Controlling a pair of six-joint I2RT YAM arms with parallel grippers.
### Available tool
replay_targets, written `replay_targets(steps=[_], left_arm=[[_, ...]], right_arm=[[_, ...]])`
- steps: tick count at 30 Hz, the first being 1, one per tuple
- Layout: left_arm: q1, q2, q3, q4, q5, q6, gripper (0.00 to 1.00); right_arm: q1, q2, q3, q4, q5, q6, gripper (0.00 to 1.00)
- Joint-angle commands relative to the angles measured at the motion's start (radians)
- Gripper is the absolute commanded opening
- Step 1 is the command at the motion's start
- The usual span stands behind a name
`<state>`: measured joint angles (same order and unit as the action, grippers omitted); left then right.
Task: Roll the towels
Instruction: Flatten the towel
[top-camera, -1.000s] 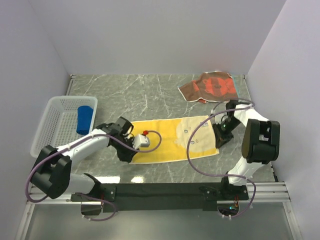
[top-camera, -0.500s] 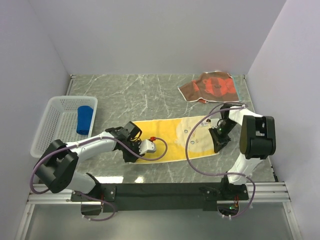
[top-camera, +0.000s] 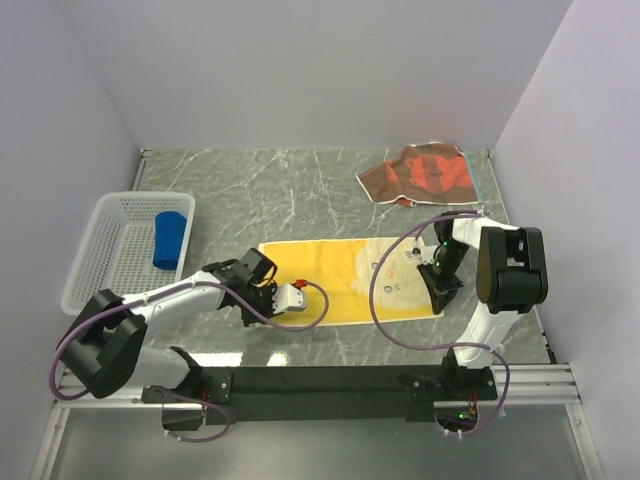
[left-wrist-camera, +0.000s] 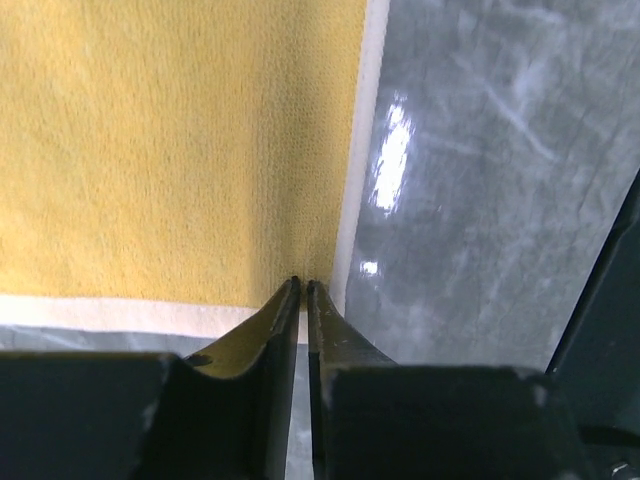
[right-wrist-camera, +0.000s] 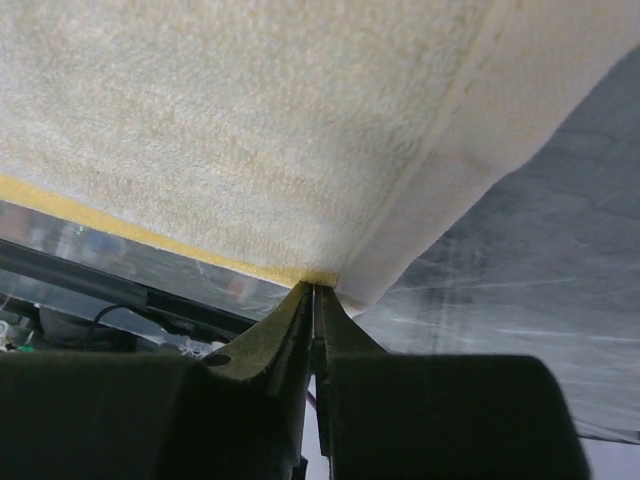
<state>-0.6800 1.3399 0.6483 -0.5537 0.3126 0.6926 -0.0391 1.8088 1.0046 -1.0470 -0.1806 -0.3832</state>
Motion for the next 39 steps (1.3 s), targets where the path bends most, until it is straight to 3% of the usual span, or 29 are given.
replay_targets(steps=[1, 14, 18, 22, 27, 30, 33, 39], left_arm=[[0.04, -0.001, -0.073, -0.138, -0.084, 0.067, 0.14], [0.207, 0.041, 0.013, -0.242, -0.052, 0.182, 0.12], [0.218, 0.013, 0.051, -0.314, -0.003, 0.196, 0.21], [0.223, -0.03, 0.138, -0.35, 0.071, 0.153, 0.31], [0.305, 0.043, 0.345, -0.364, 0.173, 0.101, 0.36], [0.385, 0.146, 0.47, -0.365, 0.232, 0.07, 0.42], [0.465, 0.251, 0.568, -0.31, 0.246, -0.007, 0.49], [0.533, 0.405, 0.695, -0.222, 0.165, -0.151, 0.54]], right_arm=[[0.015, 0.03, -0.024, 0.088, 0.095, -0.029, 0.11], [0.171, 0.09, 0.066, 0.076, 0.001, 0.021, 0.19], [0.176, 0.084, 0.12, 0.022, -0.069, -0.006, 0.24], [0.165, -0.024, 0.202, -0.063, -0.201, -0.055, 0.3], [0.065, -0.083, 0.365, -0.102, -0.367, -0.095, 0.35], [0.016, -0.051, 0.483, -0.099, -0.367, -0.08, 0.35], [0.015, -0.005, 0.554, 0.003, -0.257, -0.042, 0.36], [0.019, 0.133, 0.692, 0.077, -0.186, 0.007, 0.37]])
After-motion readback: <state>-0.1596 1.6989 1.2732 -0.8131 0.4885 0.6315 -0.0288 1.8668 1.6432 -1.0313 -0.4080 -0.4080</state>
